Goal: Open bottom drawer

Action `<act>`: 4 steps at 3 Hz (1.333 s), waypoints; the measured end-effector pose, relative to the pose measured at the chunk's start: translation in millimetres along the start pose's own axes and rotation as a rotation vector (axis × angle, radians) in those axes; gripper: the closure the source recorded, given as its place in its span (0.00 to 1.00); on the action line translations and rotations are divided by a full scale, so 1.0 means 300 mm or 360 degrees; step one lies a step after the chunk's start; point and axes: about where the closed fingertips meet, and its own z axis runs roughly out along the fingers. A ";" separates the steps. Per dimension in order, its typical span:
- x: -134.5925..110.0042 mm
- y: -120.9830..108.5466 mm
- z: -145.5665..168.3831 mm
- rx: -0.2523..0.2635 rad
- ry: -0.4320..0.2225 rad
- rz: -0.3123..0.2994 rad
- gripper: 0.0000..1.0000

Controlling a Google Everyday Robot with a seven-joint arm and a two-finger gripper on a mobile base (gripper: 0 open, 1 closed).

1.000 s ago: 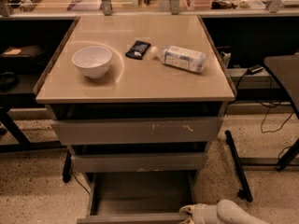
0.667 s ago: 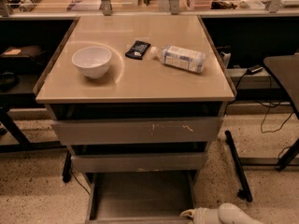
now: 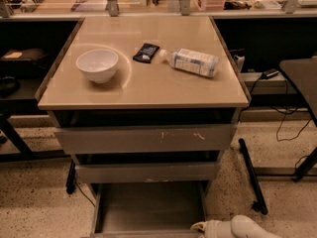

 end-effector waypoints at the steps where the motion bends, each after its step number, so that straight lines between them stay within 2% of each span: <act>1: 0.000 0.000 0.000 0.0000 0.0000 0.0000 0.56; 3: 0.000 0.000 0.000 0.0000 0.0000 0.0000 0.08; 4: 0.000 0.000 0.000 0.0000 0.0000 0.0000 0.00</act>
Offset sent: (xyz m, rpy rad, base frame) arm 0.0000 0.0000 0.0000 0.0000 0.0000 0.0000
